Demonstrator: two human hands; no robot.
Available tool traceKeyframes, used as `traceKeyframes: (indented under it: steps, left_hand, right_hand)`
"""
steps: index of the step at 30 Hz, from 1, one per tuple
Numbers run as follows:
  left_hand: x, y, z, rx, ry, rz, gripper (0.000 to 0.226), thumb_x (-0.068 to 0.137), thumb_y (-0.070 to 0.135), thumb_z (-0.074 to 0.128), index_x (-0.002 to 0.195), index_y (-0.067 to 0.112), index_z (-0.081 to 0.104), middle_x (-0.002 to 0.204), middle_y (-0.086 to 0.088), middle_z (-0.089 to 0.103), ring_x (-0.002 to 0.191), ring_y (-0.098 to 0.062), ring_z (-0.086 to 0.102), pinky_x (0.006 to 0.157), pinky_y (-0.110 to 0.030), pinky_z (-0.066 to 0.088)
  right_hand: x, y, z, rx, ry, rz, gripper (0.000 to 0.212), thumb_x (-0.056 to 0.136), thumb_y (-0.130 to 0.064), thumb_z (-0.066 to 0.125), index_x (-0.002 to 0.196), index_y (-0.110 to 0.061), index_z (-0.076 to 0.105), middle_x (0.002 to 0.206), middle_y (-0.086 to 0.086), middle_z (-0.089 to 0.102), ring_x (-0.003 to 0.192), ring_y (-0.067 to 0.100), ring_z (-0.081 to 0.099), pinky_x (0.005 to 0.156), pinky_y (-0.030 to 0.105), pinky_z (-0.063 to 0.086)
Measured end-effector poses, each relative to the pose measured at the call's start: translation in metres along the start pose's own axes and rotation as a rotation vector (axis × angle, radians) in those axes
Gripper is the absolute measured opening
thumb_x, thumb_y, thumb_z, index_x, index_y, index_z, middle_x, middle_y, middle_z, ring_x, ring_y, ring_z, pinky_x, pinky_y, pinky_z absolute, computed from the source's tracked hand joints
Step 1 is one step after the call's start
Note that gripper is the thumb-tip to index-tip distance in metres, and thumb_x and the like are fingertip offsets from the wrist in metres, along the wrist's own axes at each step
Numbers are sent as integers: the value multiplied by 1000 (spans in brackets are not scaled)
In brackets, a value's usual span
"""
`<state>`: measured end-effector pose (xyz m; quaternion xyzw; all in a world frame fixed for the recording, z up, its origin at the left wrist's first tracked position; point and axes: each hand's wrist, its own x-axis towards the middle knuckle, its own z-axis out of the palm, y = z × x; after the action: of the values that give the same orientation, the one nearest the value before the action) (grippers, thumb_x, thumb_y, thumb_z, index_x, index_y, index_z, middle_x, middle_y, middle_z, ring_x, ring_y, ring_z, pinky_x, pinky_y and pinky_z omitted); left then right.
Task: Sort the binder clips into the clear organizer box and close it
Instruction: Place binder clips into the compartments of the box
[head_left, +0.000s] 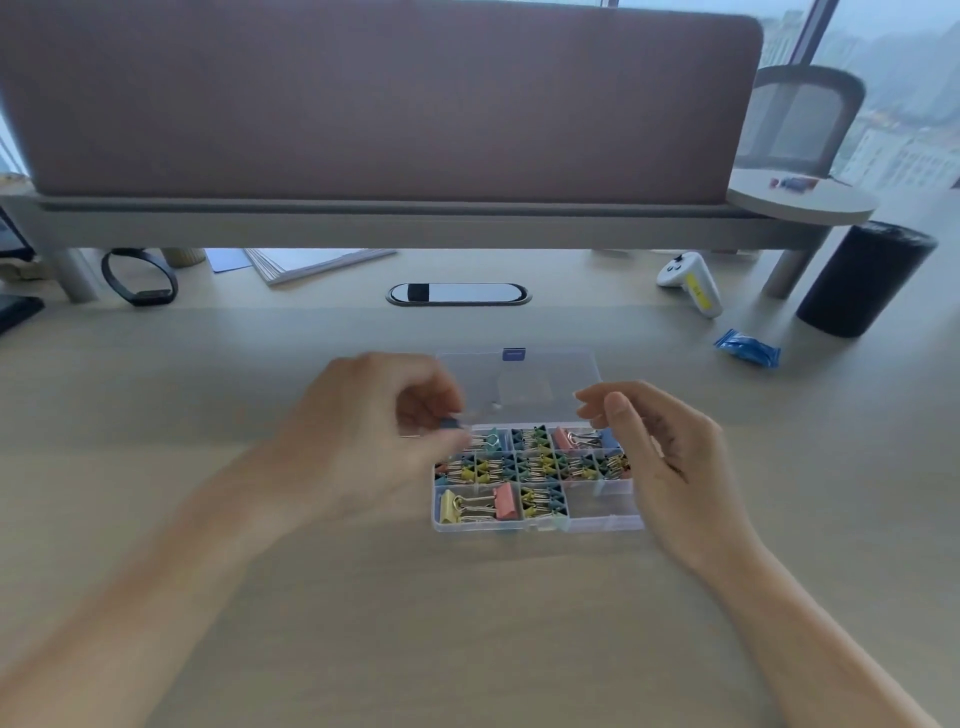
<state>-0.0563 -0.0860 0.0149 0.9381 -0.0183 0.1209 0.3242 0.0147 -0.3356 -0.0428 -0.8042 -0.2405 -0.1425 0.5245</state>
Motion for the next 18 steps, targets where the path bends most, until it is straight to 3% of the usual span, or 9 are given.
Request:
traceKeyframes:
  steps: [4, 8, 11, 14, 18]
  left_hand:
    - [-2, 39, 47, -80, -152, 136, 14, 82, 29, 83, 92, 30, 74, 86, 18, 72, 86, 4, 66, 76, -11, 49]
    - [1, 49, 77, -16, -125, 211, 14, 86, 37, 78, 98, 31, 74, 90, 14, 68, 88, -2, 61, 76, -9, 43]
    - [3, 46, 86, 42, -145, 232, 16, 87, 41, 77, 100, 32, 73, 93, 15, 67, 89, -2, 59, 80, -28, 51]
    - [4, 41, 87, 39, -153, 228, 17, 87, 46, 76, 101, 35, 74, 94, 18, 67, 93, -2, 58, 80, -27, 50]
    - [1, 37, 84, 53, -151, 254, 18, 89, 51, 71, 103, 42, 75, 99, 22, 62, 101, 0, 55, 86, -23, 46]
  right_hand:
    - [9, -4, -20, -54, -145, 95, 31, 101, -54, 49, 103, -36, 74, 94, -16, 75, 92, 10, 70, 81, 38, 56]
    - [0, 17, -38, -58, -159, 145, 18, 101, -29, 58, 105, -36, 74, 104, -13, 76, 98, 16, 71, 86, 38, 54]
    - [-10, 27, -36, -12, -177, 140, 25, 103, -18, 61, 116, -37, 70, 116, -15, 72, 109, 11, 68, 89, 27, 54]
    - [-11, 28, -27, -75, -215, 62, 37, 94, -23, 61, 128, -39, 63, 131, -21, 63, 130, 7, 55, 104, 22, 43]
    - [-11, 28, -19, -108, -289, 71, 60, 88, -17, 68, 138, -45, 52, 142, -24, 54, 139, 3, 45, 114, 25, 34]
